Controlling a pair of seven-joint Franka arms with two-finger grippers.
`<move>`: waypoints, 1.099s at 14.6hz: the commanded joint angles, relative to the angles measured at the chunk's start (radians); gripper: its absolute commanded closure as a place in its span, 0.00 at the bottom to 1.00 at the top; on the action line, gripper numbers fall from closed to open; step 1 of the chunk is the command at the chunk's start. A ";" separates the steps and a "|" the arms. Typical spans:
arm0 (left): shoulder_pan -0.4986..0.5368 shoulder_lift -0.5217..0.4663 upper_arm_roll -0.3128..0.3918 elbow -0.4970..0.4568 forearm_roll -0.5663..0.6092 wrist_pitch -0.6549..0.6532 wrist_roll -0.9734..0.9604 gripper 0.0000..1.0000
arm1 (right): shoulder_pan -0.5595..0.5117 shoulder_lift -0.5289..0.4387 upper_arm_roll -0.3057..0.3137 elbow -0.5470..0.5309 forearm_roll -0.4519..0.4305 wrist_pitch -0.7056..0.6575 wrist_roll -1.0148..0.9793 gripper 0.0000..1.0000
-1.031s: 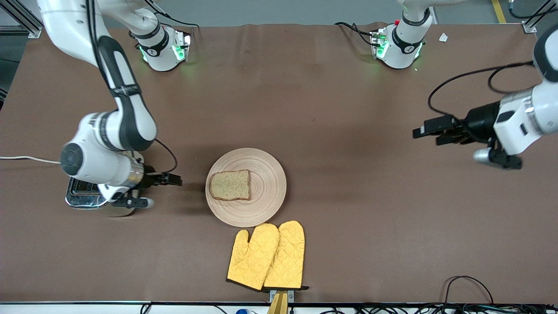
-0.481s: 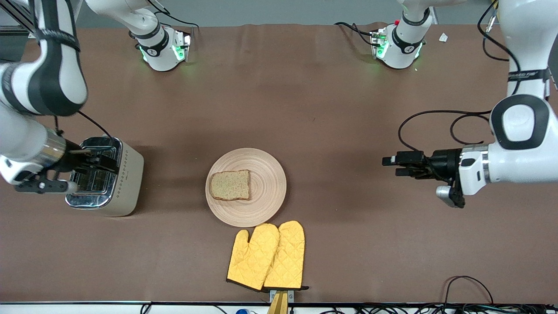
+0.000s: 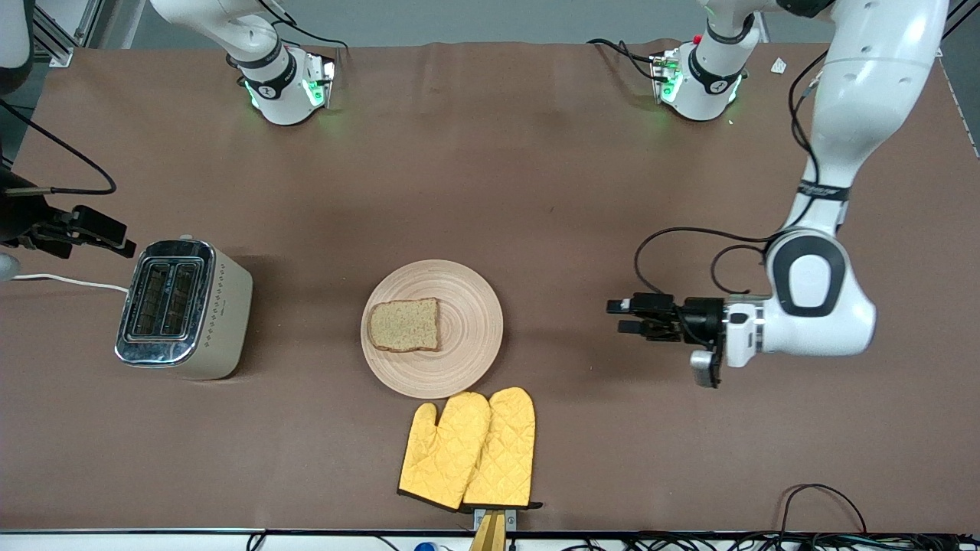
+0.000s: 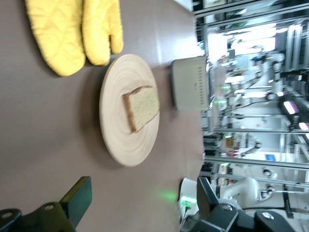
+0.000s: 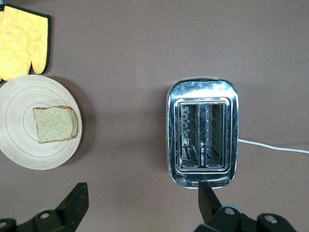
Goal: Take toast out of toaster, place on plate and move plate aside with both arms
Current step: 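Withdraw the right gripper while the left gripper reaches toward the plate, then grasp the wooden plate rim with the left gripper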
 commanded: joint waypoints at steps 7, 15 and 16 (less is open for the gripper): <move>-0.164 0.160 -0.041 0.007 -0.145 0.253 0.132 0.25 | -0.126 -0.017 0.136 0.100 -0.131 -0.123 -0.074 0.00; -0.234 0.245 -0.043 0.016 -0.259 0.330 0.115 0.34 | -0.309 -0.077 0.346 0.071 -0.166 -0.206 -0.095 0.00; -0.243 0.257 -0.041 0.021 -0.259 0.341 0.117 0.34 | -0.307 -0.080 0.348 0.067 -0.174 -0.206 -0.097 0.00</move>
